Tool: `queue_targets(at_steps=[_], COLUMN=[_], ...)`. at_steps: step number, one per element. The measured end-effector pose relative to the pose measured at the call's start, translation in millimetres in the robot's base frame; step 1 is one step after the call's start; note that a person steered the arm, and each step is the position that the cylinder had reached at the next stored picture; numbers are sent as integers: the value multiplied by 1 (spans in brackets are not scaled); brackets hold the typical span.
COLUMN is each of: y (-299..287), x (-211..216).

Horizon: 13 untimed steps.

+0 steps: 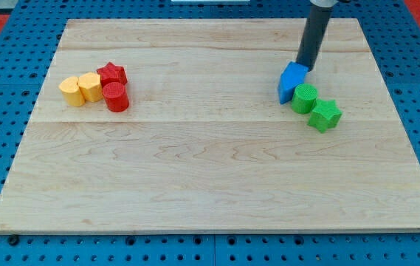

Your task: Move the blue blocks towards the bottom center side

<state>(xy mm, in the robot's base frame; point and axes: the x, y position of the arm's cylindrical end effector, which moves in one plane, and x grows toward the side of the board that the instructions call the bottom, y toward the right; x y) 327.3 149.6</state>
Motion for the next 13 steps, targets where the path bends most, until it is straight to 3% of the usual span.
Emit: queue_targets(at_steps=[6,11,13], y=[-85,-211,-240], x=[133,146,174])
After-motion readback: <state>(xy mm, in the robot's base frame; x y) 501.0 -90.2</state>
